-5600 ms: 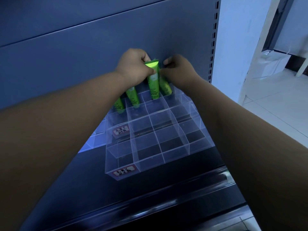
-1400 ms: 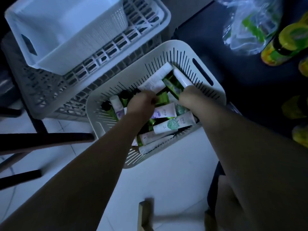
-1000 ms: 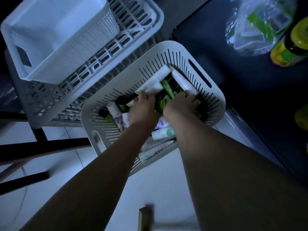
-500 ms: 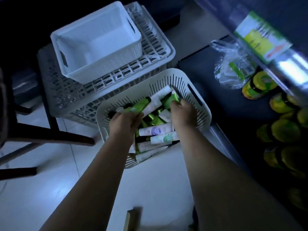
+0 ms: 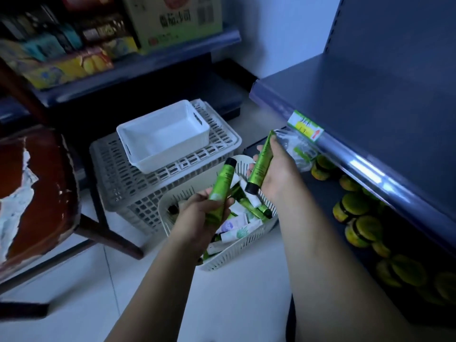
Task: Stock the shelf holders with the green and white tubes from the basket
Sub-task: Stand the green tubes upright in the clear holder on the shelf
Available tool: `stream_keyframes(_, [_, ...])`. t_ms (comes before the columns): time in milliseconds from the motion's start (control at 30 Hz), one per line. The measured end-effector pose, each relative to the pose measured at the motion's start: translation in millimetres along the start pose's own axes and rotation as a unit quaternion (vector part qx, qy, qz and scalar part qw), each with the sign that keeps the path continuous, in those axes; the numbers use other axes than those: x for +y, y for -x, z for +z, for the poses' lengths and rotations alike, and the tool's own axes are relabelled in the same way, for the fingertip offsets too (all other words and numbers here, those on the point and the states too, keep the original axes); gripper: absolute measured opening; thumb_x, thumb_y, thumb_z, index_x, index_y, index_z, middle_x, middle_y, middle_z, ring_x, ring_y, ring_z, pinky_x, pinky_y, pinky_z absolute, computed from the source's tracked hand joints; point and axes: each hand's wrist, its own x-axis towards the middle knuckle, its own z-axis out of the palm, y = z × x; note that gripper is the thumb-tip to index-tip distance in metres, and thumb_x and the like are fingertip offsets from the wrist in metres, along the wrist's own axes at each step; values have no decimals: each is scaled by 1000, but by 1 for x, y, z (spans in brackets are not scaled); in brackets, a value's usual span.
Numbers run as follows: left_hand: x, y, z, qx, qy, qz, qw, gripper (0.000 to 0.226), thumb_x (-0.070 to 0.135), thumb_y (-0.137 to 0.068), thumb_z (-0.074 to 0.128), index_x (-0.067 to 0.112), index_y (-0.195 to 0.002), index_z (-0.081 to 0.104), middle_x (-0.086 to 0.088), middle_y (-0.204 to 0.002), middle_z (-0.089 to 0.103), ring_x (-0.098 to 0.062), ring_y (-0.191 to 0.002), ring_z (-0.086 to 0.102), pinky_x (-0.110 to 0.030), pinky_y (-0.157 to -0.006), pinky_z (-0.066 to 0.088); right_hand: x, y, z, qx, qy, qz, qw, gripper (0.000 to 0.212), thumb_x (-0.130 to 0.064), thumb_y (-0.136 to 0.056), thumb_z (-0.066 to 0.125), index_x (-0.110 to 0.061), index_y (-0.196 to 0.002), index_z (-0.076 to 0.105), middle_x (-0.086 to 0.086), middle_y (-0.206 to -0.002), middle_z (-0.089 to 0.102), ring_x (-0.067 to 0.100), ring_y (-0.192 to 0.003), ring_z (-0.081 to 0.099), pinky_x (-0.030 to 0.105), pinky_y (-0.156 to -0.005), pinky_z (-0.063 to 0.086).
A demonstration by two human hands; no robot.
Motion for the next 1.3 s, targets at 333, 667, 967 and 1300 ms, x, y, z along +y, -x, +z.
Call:
stream_keyframes(333, [19,39,87,-105,-91,56,989,27,0,-94,54,11,-118,55,-7,-84,70,-20,-78,63,-34,-68,44,-80,76,9,-52,-1,-168,984,41,-46,-101,56,-8,-114,63,2,-67,57,19,-56,60,34,-66,55])
stream_keyframes(667, [-12,87,197,-260,-151,55,952,41,-2,-80,66,6,-119,56,-22,-109,72,-22,-82,68,-33,-66,45,-181,160,-101,51,-81,-299,949,54,-42,-106,29,-3,-116,65,9,-58,56,20,-47,50,25,-49,43])
stream_keyframes(967, [-97,152,334,-371,-155,10,916,12,3,-89,69,11,-98,72,-9,-89,75,-20,-80,75,-24,-75,61,-251,292,-276,260,50,-421,867,36,-39,-108,39,-15,-106,65,8,-70,71,21,-49,53,29,-55,42])
stream_keyframes(1300, [-206,234,477,-496,-220,5,840,15,13,-89,76,20,-77,70,-1,-76,69,-13,-65,62,-24,-61,53,-244,401,-424,283,-130,-474,824,42,-40,-105,37,-12,-97,68,6,-65,57,22,-54,48,26,-53,42])
